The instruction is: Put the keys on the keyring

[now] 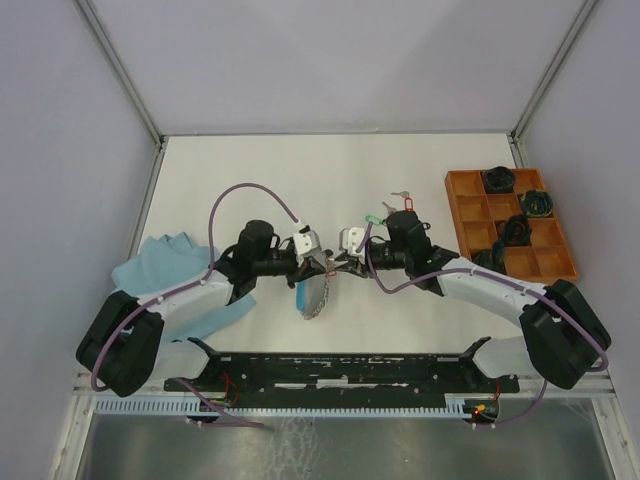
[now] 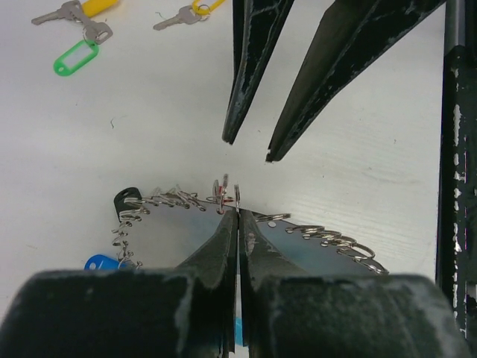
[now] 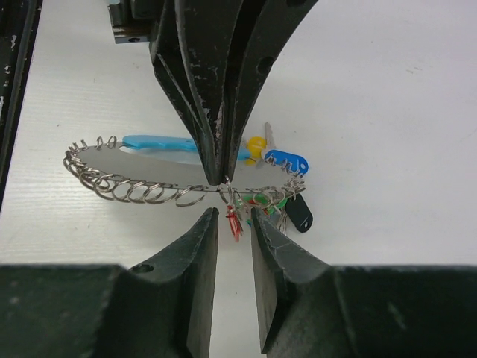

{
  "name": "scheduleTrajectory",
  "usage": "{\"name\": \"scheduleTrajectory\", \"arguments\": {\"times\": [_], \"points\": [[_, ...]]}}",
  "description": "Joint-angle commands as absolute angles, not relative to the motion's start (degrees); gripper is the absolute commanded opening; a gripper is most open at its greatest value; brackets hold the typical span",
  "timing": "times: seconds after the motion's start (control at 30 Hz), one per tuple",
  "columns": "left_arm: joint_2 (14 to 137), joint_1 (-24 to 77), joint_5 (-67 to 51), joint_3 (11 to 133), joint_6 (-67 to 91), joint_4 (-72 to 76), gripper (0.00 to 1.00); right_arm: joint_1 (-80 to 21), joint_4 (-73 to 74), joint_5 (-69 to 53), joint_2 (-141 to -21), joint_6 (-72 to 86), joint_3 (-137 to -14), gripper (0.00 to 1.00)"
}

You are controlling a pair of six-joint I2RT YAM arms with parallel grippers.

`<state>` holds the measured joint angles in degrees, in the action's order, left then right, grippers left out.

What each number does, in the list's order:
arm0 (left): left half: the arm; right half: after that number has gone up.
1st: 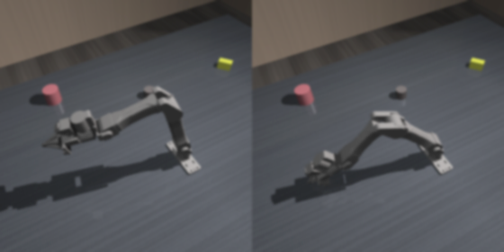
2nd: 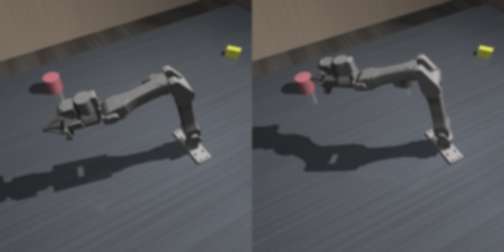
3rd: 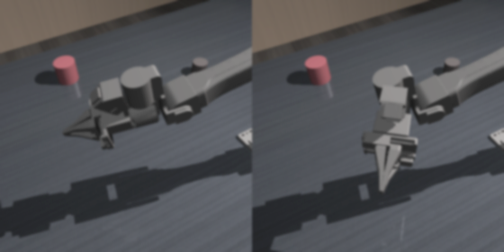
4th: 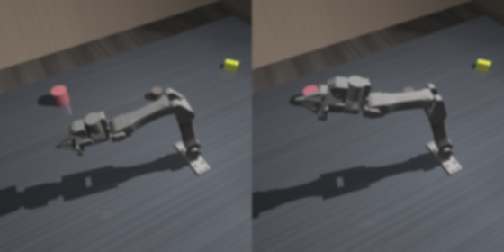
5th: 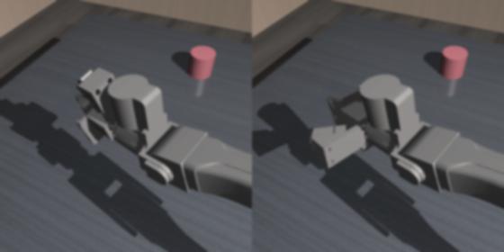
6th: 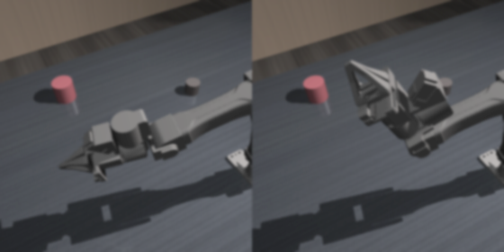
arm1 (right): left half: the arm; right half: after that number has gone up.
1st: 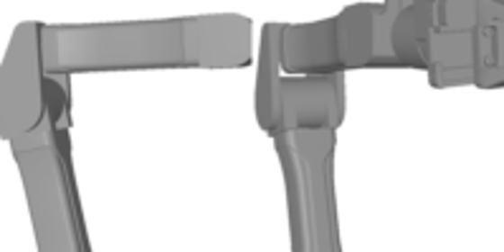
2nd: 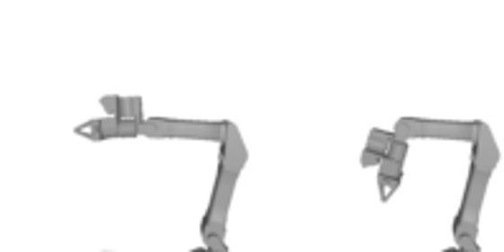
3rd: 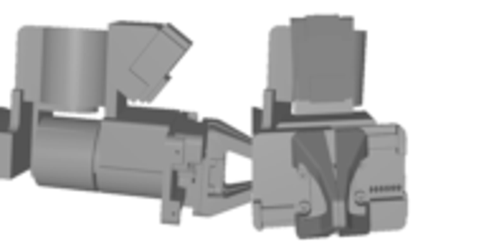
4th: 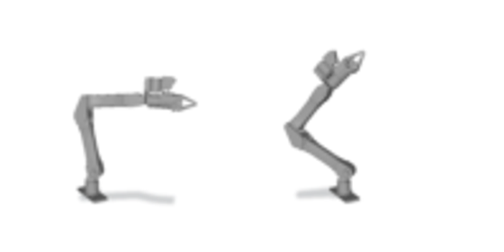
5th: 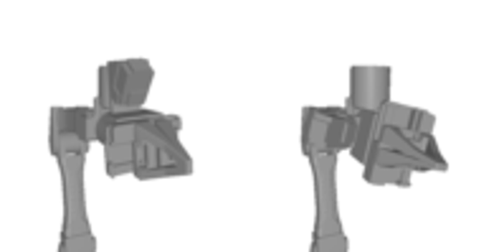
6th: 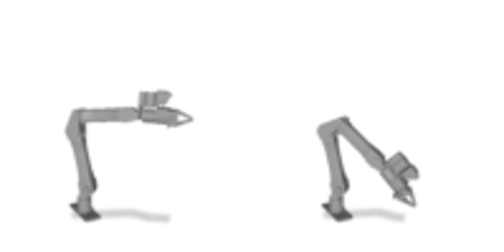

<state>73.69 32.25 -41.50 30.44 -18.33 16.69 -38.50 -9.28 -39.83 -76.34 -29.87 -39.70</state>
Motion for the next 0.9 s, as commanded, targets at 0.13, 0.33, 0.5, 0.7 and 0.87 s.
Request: {"name": "scheduleTrajectory", "arguments": {"times": [0.13, 0.33, 0.5, 0.7, 0.87], "points": [[70.49, 36.22, -33.72, 36.39, -22.75, 6.98, 0.03, -38.32, -18.63, -43.18, -81.22, -27.01, -40.87, 0.32], [70.60, 37.06, -33.51, 37.40, -22.85, 5.37, 0.03, -38.37, -18.95, -45.44, -83.29, -26.64, -41.65, 0.31], [70.78, 37.09, -33.13, 37.51, -22.70, 5.45, 0.03, -38.42, -17.01, -47.11, -83.63, -26.78, -42.10, 0.30], [70.85, 37.08, -33.20, 37.49, -22.42, 5.71, 0.03, -38.51, -16.17, -48.06, -84.36, -27.07, -42.60, 0.28], [70.61, 37.20, -33.91, 37.06, -22.41, 6.44, 0.03, -38.61, -16.54, -48.34, -85.95, -27.16, -43.27, 0.26]]}}
